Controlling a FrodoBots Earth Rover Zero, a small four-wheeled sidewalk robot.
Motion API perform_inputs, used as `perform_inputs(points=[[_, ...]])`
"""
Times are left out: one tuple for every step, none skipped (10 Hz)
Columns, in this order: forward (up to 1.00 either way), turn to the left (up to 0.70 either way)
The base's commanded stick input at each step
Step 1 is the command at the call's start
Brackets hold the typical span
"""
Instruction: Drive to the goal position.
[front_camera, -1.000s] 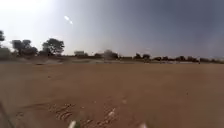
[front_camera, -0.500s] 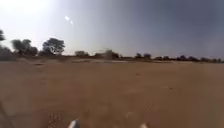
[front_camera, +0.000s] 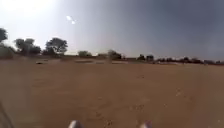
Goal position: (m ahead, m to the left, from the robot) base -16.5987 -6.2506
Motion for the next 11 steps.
perform_inputs(points=[[0.70,0.00],[0.70,0.00],[0.70,0.00],[0.70,0.00],[0.70,0.00],[0.70,0.00],[0.70,0.00],[0.70,0.00],[0.70,0.00],[0.70,0.00],[0.70,0.00]])
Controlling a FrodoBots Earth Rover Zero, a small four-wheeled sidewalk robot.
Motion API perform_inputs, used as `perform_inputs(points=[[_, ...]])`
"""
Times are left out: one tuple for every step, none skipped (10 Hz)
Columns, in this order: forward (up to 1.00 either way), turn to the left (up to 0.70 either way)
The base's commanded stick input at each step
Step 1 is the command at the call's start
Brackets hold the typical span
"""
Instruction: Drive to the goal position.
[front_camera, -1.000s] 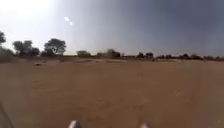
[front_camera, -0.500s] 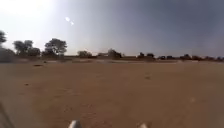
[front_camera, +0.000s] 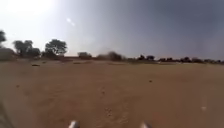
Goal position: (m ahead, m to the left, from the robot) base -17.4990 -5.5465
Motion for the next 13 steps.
perform_inputs(points=[[0.70,0.00],[0.70,0.00],[0.70,0.00],[0.70,0.00],[0.70,0.00],[0.70,0.00],[0.70,0.00],[0.70,0.00],[0.70,0.00],[0.70,0.00],[0.70,0.00],[0.70,0.00],[0.70,0.00]])
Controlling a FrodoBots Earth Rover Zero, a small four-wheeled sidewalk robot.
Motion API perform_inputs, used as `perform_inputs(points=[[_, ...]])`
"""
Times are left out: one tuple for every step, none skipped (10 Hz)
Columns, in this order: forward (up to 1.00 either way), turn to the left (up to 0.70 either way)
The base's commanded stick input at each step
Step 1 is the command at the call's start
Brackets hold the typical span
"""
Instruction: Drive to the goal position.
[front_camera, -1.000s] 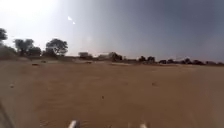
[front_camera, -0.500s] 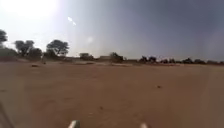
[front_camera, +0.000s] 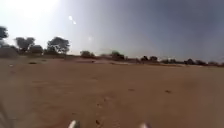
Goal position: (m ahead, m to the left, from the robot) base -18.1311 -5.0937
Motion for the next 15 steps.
perform_inputs(points=[[0.70,0.00],[0.70,0.00],[0.70,0.00],[0.70,0.00],[0.70,0.00],[0.70,0.00],[0.70,0.00],[0.70,0.00],[0.70,0.00],[0.70,0.00],[0.70,0.00],[0.70,0.00],[0.70,0.00],[0.70,0.00],[0.70,-0.35]])
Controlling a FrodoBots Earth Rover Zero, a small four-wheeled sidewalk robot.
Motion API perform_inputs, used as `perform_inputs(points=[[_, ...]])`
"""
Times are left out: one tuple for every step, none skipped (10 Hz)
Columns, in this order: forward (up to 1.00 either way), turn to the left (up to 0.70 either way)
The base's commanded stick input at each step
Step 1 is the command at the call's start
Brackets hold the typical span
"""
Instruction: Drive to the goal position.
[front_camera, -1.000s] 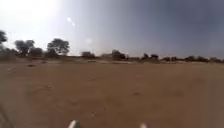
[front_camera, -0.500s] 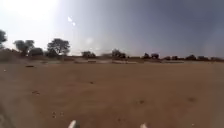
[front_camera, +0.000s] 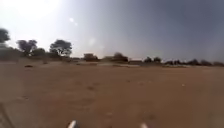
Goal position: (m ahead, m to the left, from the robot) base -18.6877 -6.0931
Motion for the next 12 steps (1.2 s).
perform_inputs(points=[[0.70,-0.35],[0.70,0.00],[0.70,0.00],[0.70,0.00],[0.70,0.00],[0.70,0.00],[0.70,0.00],[0.70,0.00],[0.70,0.00],[0.70,0.00],[0.70,0.00],[0.70,0.00]])
